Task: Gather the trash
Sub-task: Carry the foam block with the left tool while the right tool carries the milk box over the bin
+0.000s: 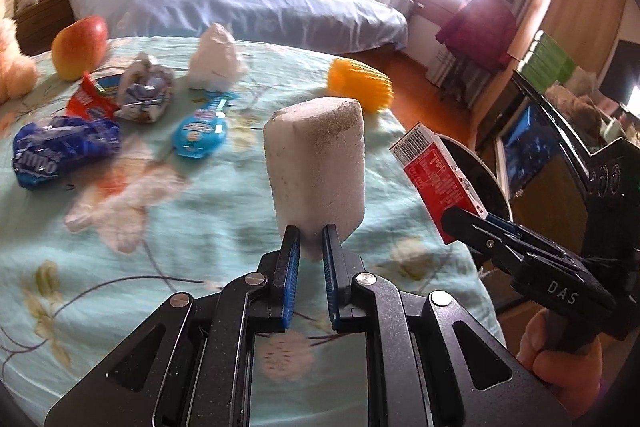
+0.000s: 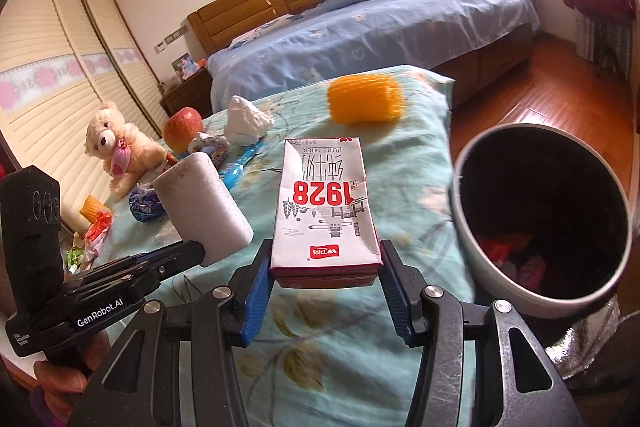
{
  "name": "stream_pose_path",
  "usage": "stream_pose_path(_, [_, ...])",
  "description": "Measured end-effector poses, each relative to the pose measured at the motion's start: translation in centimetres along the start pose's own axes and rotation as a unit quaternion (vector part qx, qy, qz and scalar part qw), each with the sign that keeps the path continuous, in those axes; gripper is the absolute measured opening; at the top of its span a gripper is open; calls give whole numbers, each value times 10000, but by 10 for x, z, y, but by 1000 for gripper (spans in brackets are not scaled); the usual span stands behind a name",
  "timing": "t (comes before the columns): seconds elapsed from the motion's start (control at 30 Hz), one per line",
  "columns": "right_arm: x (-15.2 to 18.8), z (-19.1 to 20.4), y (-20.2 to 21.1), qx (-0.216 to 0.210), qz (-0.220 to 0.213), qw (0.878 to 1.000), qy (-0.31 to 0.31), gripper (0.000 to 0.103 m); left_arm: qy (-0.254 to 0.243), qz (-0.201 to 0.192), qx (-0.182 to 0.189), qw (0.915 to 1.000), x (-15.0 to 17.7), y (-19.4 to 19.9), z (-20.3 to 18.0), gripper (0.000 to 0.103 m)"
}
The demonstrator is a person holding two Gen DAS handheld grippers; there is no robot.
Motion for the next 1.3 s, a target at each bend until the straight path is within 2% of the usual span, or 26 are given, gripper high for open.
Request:
stream_pose_path(0.43, [9,-48,22,320,-104,9990,-309,52,-240,168,270,9992,0,-20,-42,11])
stream_pose_path(1.3, [7,-113,38,843,-253,9936,-711,52,-685,424,666,9945,-16,-58,-108,11])
Point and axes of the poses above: each gripper's, at about its wrist camera, not at the fingertips, and y roughly against the way its jaws point, z to its left, x to its underside, the point moved 4 cm from there along -y, roughly the way its jaws point, and after that the axes turned 8 degrees about x, right-handed, at the moved point
